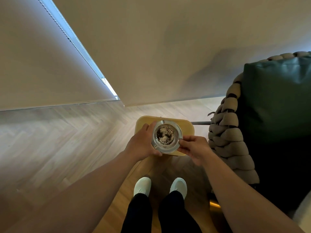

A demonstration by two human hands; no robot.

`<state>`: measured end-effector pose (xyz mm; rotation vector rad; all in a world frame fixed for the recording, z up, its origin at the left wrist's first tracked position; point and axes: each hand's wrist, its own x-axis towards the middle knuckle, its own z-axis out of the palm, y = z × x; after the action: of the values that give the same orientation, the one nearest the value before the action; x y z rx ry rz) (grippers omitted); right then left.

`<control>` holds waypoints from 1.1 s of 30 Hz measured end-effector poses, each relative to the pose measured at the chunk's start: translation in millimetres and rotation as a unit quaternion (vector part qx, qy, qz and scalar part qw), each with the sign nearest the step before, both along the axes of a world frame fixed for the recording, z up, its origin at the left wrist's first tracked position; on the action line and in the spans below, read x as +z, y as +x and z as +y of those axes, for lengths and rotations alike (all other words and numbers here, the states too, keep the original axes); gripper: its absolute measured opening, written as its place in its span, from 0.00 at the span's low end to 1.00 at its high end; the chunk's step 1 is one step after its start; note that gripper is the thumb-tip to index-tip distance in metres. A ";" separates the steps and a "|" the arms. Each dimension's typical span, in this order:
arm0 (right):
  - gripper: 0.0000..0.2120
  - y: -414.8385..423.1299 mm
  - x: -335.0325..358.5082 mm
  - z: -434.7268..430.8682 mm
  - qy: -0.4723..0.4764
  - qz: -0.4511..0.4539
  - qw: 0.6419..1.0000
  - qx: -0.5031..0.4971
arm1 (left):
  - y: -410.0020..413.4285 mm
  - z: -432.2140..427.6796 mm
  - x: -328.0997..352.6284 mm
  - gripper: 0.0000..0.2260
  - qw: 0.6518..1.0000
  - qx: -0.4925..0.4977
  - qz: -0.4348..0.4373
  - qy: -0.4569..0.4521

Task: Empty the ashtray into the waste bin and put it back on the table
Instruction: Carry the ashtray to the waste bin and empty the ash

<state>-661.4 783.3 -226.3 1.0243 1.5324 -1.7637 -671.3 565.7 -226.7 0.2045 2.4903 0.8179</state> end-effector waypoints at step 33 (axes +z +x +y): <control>0.02 -11.2 -57.3 3.9 0.084 -0.002 0.996 0.028 | -45.6 -50.8 -61.2 0.70 0.963 -0.195 0.063 -0.173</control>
<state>-672.6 787.2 -283.6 1.0528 1.7141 -1.6163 -716.9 514.8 -287.9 0.6138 2.5386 0.2087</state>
